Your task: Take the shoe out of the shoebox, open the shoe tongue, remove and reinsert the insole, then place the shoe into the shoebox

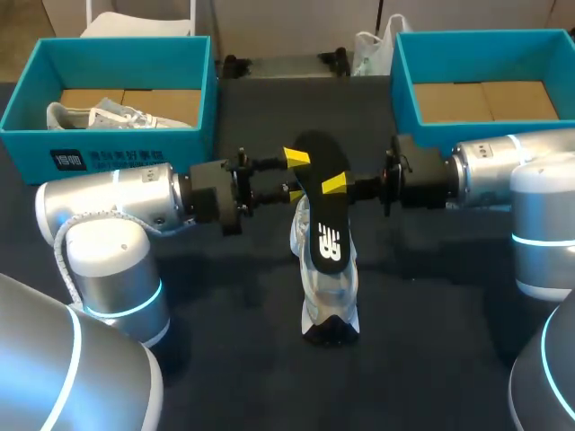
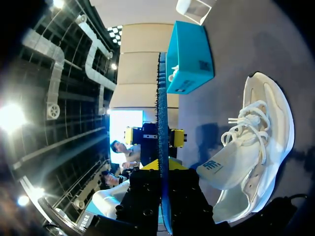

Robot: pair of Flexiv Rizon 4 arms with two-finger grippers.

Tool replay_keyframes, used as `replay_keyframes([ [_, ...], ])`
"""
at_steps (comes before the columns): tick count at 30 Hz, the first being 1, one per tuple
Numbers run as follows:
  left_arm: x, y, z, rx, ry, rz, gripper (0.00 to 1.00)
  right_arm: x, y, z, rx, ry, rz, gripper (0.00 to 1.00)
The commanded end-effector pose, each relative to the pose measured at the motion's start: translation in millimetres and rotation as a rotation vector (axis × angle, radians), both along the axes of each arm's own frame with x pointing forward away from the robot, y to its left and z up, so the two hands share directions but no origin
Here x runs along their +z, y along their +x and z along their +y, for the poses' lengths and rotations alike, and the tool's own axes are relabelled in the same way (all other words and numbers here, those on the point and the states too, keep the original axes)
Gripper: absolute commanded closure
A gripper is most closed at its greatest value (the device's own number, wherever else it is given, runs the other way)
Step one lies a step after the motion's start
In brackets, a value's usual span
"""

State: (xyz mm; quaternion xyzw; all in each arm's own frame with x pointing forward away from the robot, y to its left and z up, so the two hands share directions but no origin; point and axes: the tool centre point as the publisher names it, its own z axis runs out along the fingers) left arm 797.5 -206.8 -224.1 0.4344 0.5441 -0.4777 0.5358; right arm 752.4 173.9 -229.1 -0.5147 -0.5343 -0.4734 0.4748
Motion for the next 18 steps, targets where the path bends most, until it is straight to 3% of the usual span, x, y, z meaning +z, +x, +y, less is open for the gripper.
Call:
replay_keyframes([
  [1, -2, -0.8, -8, 0.007, 0.017, -0.024, 0.47, 0, -0.4, 1, -0.002, -0.002, 0.001, 1.0],
  [18, -5, 6.4, -19, 0.03, 0.055, -0.065, 0.7, 0, -0.4, 1, -0.002, -0.002, 0.001, 1.0],
])
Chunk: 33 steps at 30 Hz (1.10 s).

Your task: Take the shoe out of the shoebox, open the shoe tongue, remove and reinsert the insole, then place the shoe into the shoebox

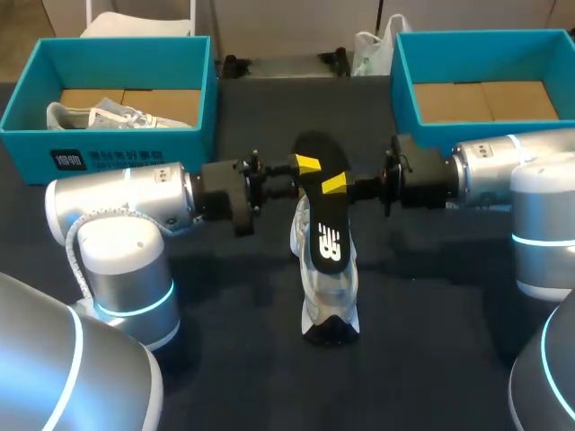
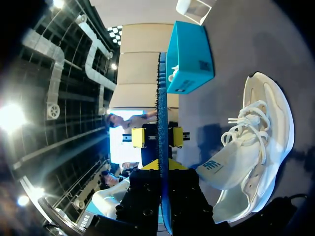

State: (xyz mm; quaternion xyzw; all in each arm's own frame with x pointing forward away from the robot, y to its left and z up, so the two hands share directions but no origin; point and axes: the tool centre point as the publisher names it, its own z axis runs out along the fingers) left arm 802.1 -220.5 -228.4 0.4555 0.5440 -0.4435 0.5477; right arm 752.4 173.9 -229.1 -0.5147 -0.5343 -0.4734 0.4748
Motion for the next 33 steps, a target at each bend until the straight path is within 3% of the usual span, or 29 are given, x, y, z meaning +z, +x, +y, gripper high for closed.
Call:
replay_keyframes([
  [1, -0.5, 2.2, -6.0, 0.005, 0.007, -0.003, 0.7, 0.2, -0.4, 1.4, -0.002, -0.003, 0.001, 1.0],
  [20, -4.3, 2.6, -11.5, 0.003, 0.031, -0.029, 0.89, 0.2, -0.4, 1.4, -0.002, -0.003, 0.001, 1.0],
  [21, -4.2, 2.5, -11.6, 0.003, 0.032, -0.031, 0.9, 0.2, -0.4, 1.4, -0.002, -0.003, 0.001, 1.0],
  [22, -4.2, 2.4, -11.8, 0.002, 0.032, -0.033, 1.0, 0.2, -0.4, 1.4, -0.002, -0.003, 0.001, 1.0],
  [29, -3.6, 1.7, -12.2, -0.004, 0.037, -0.044, 1.0, 0.2, -0.4, 1.4, -0.002, -0.003, 0.001, 1.0],
  [30, -3.1, 1.6, -11.7, -0.004, 0.037, -0.045, 1.0, 0.3, -0.5, 0.5, -0.001, 0.001, 0.001, 0.97],
  [31, -2.4, 1.4, -10.6, -0.004, 0.037, -0.045, 1.0, 0.7, -0.8, -0.3, -0.006, 0.001, 0.0, 0.66],
  [32, -1.6, 0.9, -9.5, -0.005, 0.036, -0.044, 1.0, 1.2, -1.4, -1.5, -0.01, 0.002, -0.002, 0.02],
  [33, -0.8, 0.1, -8.2, -0.006, 0.036, -0.043, 1.0, 1.4, -2.2, -3.2, -0.013, 0.002, -0.008, 0.0],
])
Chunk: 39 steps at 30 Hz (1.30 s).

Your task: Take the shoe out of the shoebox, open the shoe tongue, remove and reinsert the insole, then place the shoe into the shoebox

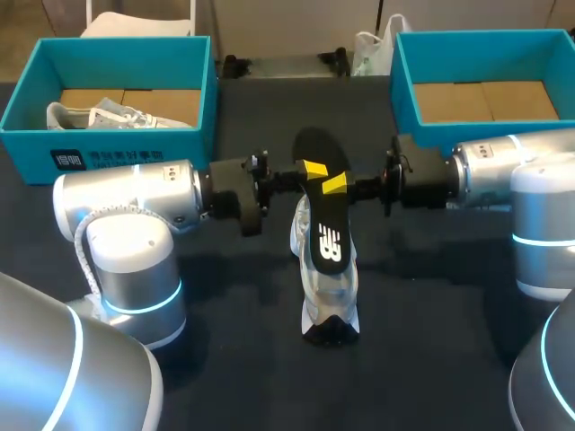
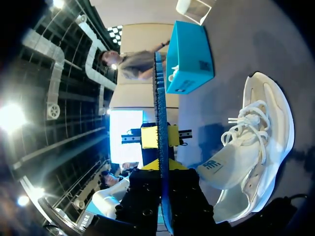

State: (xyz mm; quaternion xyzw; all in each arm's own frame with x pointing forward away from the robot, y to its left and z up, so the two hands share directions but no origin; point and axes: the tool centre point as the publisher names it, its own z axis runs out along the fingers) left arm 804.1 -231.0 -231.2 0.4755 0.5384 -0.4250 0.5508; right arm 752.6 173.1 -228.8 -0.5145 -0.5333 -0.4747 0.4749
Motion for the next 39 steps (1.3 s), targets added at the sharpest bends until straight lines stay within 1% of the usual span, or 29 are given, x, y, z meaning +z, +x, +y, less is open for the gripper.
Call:
replay_keyframes([
  [1, 3, -3.1, 4, -0.011, -0.002, 0.014, 1.0, 1, -3.5, -5, -0.015, -0.004, -0.016, 0.0],
  [3, 5, -5.2, 8, -0.001, 0.014, 0.007, 1.0, 3, -6.4, -12, -0.026, -0.007, -0.046, 0.0],
  [5, 6, -7.6, 12, -0.008, 0.02, 0.029, 1.0, 4, -8.7, -19, -0.024, -0.008, -0.079, 0.0],
  [8, 8, -11.7, 21, -0.023, 0.04, 0.083, 1.0, 6, -12.5, -37, 0.006, -0.05, -0.147, 0.0],
  [11, 11, -16.9, 31, -0.045, 0.06, 0.144, 1.0, 8, -15.4, -55, 0.031, -0.099, -0.196, 0.0],
  [12, 12, -19.3, 34, -0.049, 0.064, 0.154, 1.0, 9, -16.3, -62, 0.044, -0.13, -0.234, 0.0],
  [13, 14, -22.1, 38, -0.05, 0.07, 0.172, 1.0, 12, -17.3, -67, 0.075, -0.19, -0.29, 0.0],
  [14, 16, -24.6, 41, -0.063, 0.074, 0.194, 1.0, 16, -17.7, -71, 0.069, -0.287, -0.316, 0.0],
  [15, 18, -27.4, 43, -0.069, 0.086, 0.221, 1.0, 18, -17.3, -77, 0.043, -0.352, -0.317, 0.0],
  [17, 25, -34.5, 50, -0.057, 0.144, 0.267, 1.0, 18, -17.3, -77, 0.043, -0.352, -0.317, 0.0],
  [18, 29, -37.8, 54, -0.018, 0.212, 0.238, 1.0, 18, -17.3, -77, 0.043, -0.352, -0.317, 0.0],
  [28, 29, -37.8, 54, -0.018, 0.212, 0.238, 1.0, 18, -17.3, -77, 0.043, -0.352, -0.317, 0.0],
  [29, 27, -44.2, 52, -0.024, 0.217, 0.252, 1.0, 20, -18.4, -82, 0.075, -0.371, -0.374, 0.0],
  [30, 28, -51.6, 53, -0.031, 0.22, 0.271, 1.0, 20, -20.6, -87, 0.096, -0.404, -0.4, 0.0],
  [31, 28, -54.8, 53, -0.021, 0.223, 0.278, 1.0, 20, -22.5, -91, 0.107, -0.424, -0.42, 0.0],
  [32, 29, -60.6, 53, -0.023, 0.226, 0.279, 1.0, 20, -26.0, -97, 0.127, -0.44, -0.466, 0.0],
  [33, 31, -67.3, 55, -0.032, 0.222, 0.312, 1.0, 18, -30.3, -104, 0.152, -0.453, -0.501, 0.0],
  [35, 33, -73.1, 56, -0.03, 0.227, 0.338, 1.0, 16, -35.3, -111, 0.182, -0.484, -0.568, 0.0],
  [36, 37, -80.7, 59, -0.037, 0.218, 0.385, 1.0, 13, -42.0, -118, 0.193, -0.535, -0.646, 0.0],
  [37, 39, -85.5, 62, -0.041, 0.215, 0.428, 1.0, 11, -45.8, -119, 0.259, -0.568, -0.707, 0.0],
  [38, 42, -89.7, 65, -0.045, 0.215, 0.476, 1.0, 8, -48.0, -118, 0.317, -0.568, -0.73, 0.0],
  [39, 43, -93.1, 68, -0.046, 0.219, 0.501, 1.0, 8, -48.0, -118, 0.317, -0.568, -0.73, 0.0],
])
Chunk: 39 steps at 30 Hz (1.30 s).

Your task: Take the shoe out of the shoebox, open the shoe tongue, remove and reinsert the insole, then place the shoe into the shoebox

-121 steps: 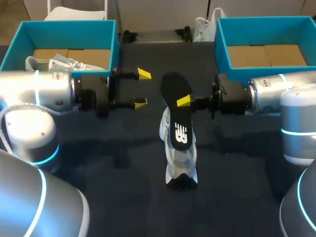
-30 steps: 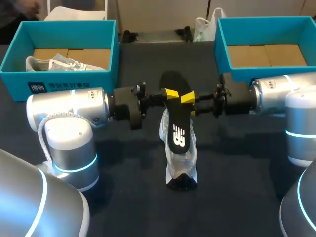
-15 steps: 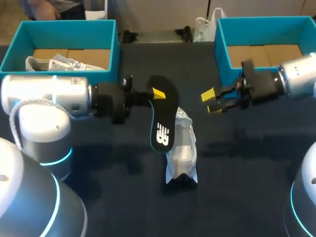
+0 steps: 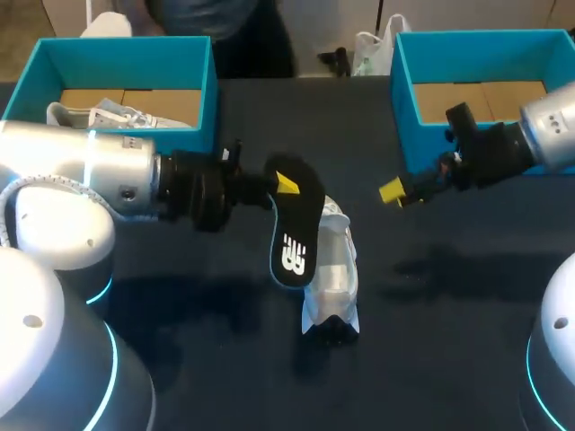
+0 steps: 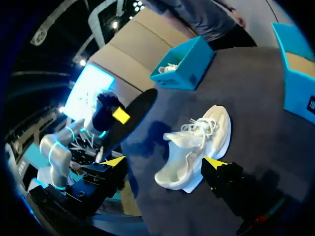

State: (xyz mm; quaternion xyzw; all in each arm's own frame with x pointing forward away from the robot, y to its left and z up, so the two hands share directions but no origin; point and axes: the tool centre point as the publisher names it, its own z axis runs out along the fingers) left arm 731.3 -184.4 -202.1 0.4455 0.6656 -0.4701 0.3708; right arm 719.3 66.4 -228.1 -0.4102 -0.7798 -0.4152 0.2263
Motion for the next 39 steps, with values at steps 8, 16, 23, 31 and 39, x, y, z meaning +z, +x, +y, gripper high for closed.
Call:
replay_keyframes([
  [8, 20, -35.3, 36, 0.041, 0.084, 0.022, 1.0, 7, -14.7, -11, 0.133, -0.124, -0.16, 0.0],
  [16, 32, -60.8, 32, -0.019, 0.036, 0.182, 1.0, -7, -27.8, -15, 0.286, -0.278, -0.282, 0.0],
  [23, 42, -83.2, 35, -0.052, -0.015, 0.412, 1.0, -45, -42.3, -25, 0.297, -0.346, -0.302, 0.0],
  [31, 50, -90.3, 35, -0.054, -0.005, 0.441, 1.0, -52, -43.5, -25, 0.303, -0.355, -0.283, 0.0],
  [39, 33, -107.8, 22, -0.031, -0.006, 0.592, 1.0, -66, -45.6, -13, 0.375, -0.416, -0.298, 0.0],
])
